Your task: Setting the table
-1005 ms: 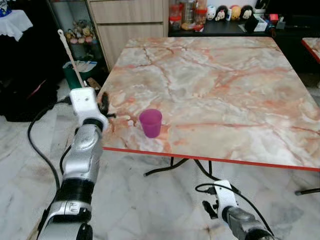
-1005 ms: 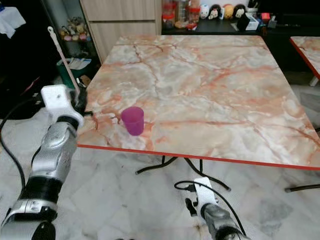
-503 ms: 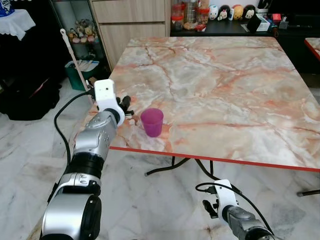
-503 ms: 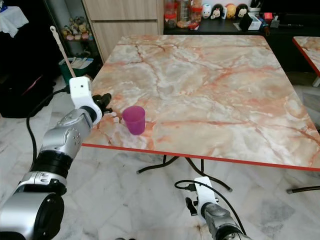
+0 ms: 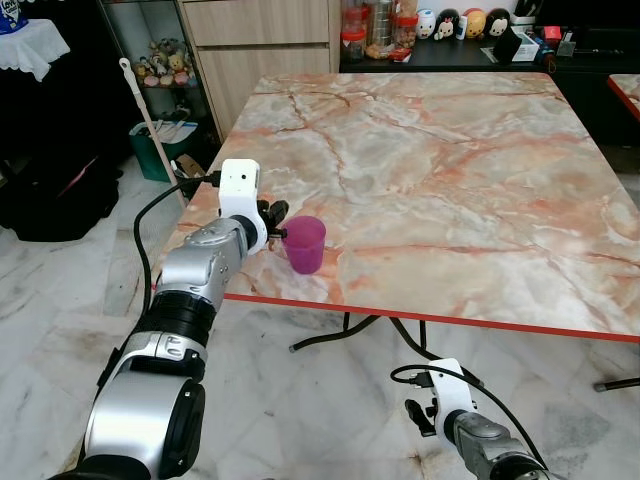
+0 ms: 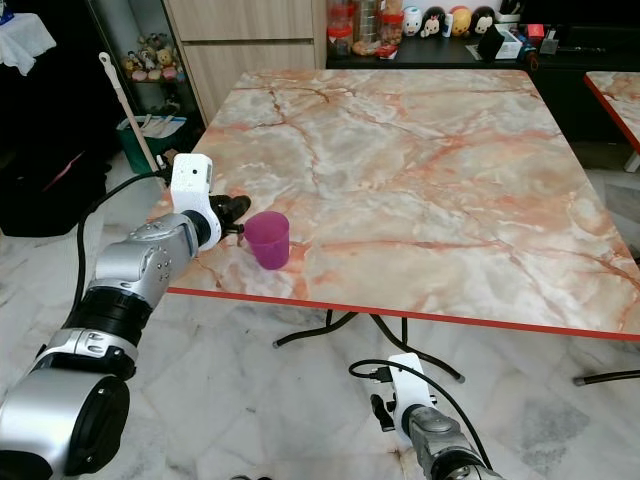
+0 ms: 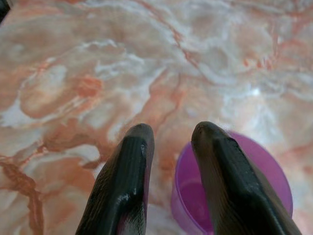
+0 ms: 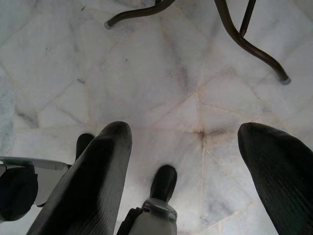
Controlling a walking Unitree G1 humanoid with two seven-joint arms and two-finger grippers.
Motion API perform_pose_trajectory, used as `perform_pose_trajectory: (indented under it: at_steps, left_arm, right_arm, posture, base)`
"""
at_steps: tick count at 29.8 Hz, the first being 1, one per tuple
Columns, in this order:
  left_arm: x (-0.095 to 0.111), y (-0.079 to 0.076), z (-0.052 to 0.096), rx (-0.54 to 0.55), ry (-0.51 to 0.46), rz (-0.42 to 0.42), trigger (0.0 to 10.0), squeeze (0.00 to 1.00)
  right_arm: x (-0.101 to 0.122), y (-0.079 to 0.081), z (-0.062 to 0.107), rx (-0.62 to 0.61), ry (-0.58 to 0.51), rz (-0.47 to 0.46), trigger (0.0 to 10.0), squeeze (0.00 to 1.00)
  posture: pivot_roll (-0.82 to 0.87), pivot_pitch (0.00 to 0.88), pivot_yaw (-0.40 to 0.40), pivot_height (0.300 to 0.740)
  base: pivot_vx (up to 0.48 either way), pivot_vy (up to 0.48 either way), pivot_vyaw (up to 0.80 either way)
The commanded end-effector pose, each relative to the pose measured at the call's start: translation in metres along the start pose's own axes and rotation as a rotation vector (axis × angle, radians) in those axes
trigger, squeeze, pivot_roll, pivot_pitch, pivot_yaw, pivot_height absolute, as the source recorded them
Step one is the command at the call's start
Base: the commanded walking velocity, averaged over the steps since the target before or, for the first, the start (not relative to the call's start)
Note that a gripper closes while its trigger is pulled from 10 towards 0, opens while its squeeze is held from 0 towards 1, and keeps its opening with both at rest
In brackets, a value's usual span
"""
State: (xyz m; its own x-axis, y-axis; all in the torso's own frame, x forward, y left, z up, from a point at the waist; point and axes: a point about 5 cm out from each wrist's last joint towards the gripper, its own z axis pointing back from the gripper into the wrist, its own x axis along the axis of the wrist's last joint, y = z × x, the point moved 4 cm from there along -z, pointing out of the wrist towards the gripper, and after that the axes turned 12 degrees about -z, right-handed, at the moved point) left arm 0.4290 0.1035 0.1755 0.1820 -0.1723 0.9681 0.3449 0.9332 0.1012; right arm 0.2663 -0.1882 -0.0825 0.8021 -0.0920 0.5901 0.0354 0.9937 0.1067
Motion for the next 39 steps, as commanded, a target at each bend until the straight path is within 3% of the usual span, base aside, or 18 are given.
perform_pose_trajectory:
  at_steps: [1,5,6,17,18,19,39]
  left_arm:
    - [0.005,0.002,0.000,0.001,0.004,-0.042,10.0,0.00]
    - [0.005,-0.003,-0.002,-0.016,0.014,-0.070,10.0,0.00]
    - [0.005,-0.004,-0.002,-0.020,0.013,-0.079,10.0,1.00]
    - [0.008,-0.006,-0.003,-0.030,0.000,-0.088,10.0,1.00]
    - [0.008,-0.006,-0.003,-0.030,0.003,-0.091,10.0,0.96]
    - [0.008,-0.006,-0.003,-0.031,0.005,-0.095,10.0,0.00]
    - [0.000,-0.010,-0.003,-0.069,0.043,-0.138,10.0,0.00]
  right_arm:
    - [0.000,0.003,-0.001,0.006,0.005,-0.001,10.0,0.00]
    - [0.000,0.004,-0.001,0.007,0.004,-0.002,10.0,0.00]
    - [0.000,0.004,-0.001,0.007,0.003,-0.002,10.0,0.00]
    - [-0.001,0.004,-0.001,0.007,0.004,-0.001,10.0,0.00]
    - [-0.001,0.004,-0.001,0.007,0.005,-0.001,10.0,0.00]
    - [-0.001,0.004,-0.001,0.007,0.005,-0.001,10.0,0.00]
    - [-0.001,0.004,-0.001,0.007,0.003,-0.003,10.0,0.00]
  posture:
    - [0.01,0.064,0.086,0.740]
    - [0.01,0.064,0.086,0.740]
    - [0.01,0.063,0.086,0.740]
    - [0.01,0.064,0.087,0.740]
    - [0.01,0.064,0.087,0.740]
    - [0.01,0.064,0.087,0.740]
    - [0.01,0.062,0.089,0.740]
  base:
    - [0.000,0.000,0.00]
    - [0.000,0.000,0.00]
    - [0.000,0.000,0.00]
    - [0.000,0.000,0.00]
    - [0.000,0.000,0.00]
    - [0.000,0.000,0.00]
    - [0.000,0.000,0.00]
